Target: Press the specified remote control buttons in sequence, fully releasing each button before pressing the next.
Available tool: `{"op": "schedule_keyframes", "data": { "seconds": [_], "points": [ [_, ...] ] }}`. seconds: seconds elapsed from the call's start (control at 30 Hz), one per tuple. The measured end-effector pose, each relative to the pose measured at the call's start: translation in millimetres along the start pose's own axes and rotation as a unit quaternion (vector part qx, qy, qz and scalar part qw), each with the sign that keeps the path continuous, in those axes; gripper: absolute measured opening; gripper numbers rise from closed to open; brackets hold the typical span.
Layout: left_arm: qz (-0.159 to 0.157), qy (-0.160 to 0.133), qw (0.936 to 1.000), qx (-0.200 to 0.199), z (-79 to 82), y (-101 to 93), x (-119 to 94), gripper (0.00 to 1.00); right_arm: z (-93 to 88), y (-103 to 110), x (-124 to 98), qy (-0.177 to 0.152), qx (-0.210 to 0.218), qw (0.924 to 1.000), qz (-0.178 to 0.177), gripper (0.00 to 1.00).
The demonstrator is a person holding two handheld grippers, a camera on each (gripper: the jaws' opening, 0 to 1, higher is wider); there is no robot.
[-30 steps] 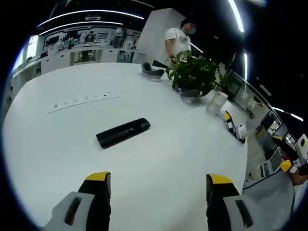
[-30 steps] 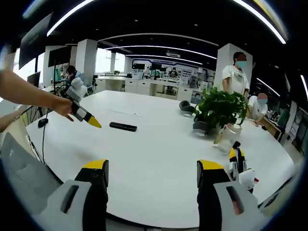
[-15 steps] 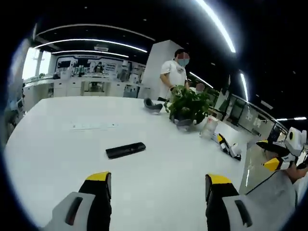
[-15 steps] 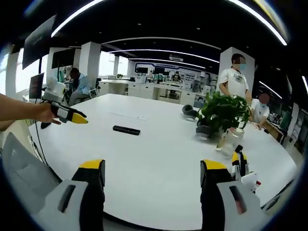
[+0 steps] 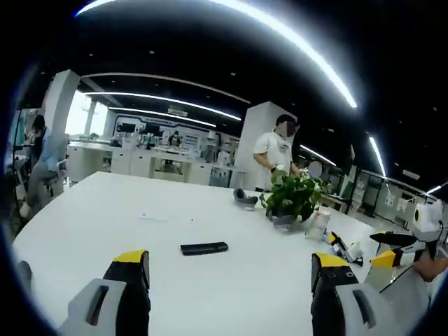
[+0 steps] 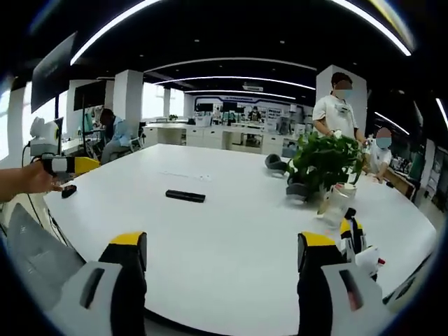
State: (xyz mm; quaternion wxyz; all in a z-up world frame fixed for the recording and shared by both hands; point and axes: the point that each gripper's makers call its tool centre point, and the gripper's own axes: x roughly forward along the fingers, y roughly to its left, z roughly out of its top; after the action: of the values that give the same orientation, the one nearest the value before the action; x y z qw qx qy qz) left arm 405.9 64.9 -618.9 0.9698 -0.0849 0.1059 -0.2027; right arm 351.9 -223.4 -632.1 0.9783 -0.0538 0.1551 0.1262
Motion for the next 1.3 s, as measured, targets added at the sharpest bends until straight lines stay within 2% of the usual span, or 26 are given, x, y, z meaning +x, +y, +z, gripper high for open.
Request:
{"op": "schedule_keyframes", "data": {
  "seconds": [0.1,0.27,0.3,0.37,0.43,0.5,0.57,0.67,0.8,0.9,0.93,0.97,1.03,1.07,1.13,1.23,1.3],
  "points": [
    [0.009,-0.01,0.9999,0.008,-1.6,-6.9,-15,1.0,5.6,-1,-3,-0.017,0.007,0.9998,0.001,0.96],
    [0.029,-0.022,0.9993,0.007,-6.5,-9.9,-34,1.0,5.0,0,-2,-0.016,0.013,0.9998,0.005,0.98],
    [0.032,-0.022,0.9992,0.008,-7.6,-10.6,-37,1.0,9.2,-2,-5,-0.027,0.013,0.9995,0.002,0.97],
    [0.044,-0.025,0.9984,0.024,-6.4,-10.3,-43,1.0,18.5,-5,-9,-0.054,0.019,0.9983,-0.003,0.96],
    [0.057,-0.021,0.9965,0.057,-2.9,-8.9,-50,1.0,19.6,-8,-12,-0.058,0.035,0.9977,-0.007,0.96],
    [0.063,-0.035,0.9947,0.073,2.3,-9.1,-57,1.0,17.5,-12,-10,-0.051,0.049,0.9975,-0.008,0.96],
    [0.069,-0.054,0.9936,0.072,6.8,-7.0,-64,1.0,17.1,-12,-10,-0.048,0.069,0.9964,-0.001,0.98],
    [0.081,-0.073,0.9923,0.058,8.1,0.5,-71,1.0,14.5,-16,-12,-0.049,0.069,0.9964,-0.005,0.98],
    [0.095,-0.076,0.9917,0.042,0.8,7.8,-76,1.0,5.0,-17,-15,-0.048,0.091,0.9947,0.005,1.0],
    [0.103,-0.087,0.9895,0.051,-1.2,8.4,-81,1.0,12.2,-13,-24,-0.094,0.111,0.9894,0.012,1.0],
    [0.106,-0.088,0.989,0.054,-2.3,9.0,-82,1.0,12.1,-13,-24,-0.1,0.112,0.9887,0.013,1.0],
    [0.108,-0.082,0.9893,0.055,-6.7,9.9,-81,1.0,8.4,-11,-24,-0.095,0.112,0.989,0.013,1.0],
    [0.117,-0.045,0.9903,0.06,-23.2,14.1,-80,1.0,4.0,-7,-20,-0.087,0.114,0.9896,0.017,1.0],
    [0.122,-0.043,0.9894,0.067,-25.3,15.7,-81,1.0,2.2,-7,-18,-0.08,0.109,0.9907,0.016,1.0],
    [0.126,-0.047,0.9881,0.074,-25.6,17.5,-81,1.0,-0.6,-7,-15,-0.067,0.089,0.9937,0.009,0.99],
    [0.13,-0.06,0.9878,0.06,-20.8,20.6,-82,1.0,-6.1,-6,-11,-0.052,0.081,0.9953,0.007,0.99],
    [0.133,-0.058,0.9868,0.071,-21.3,20.5,-82,1.0,-9.1,-5,-9,-0.045,0.076,0.9961,0.009,0.99]
  ]
}}
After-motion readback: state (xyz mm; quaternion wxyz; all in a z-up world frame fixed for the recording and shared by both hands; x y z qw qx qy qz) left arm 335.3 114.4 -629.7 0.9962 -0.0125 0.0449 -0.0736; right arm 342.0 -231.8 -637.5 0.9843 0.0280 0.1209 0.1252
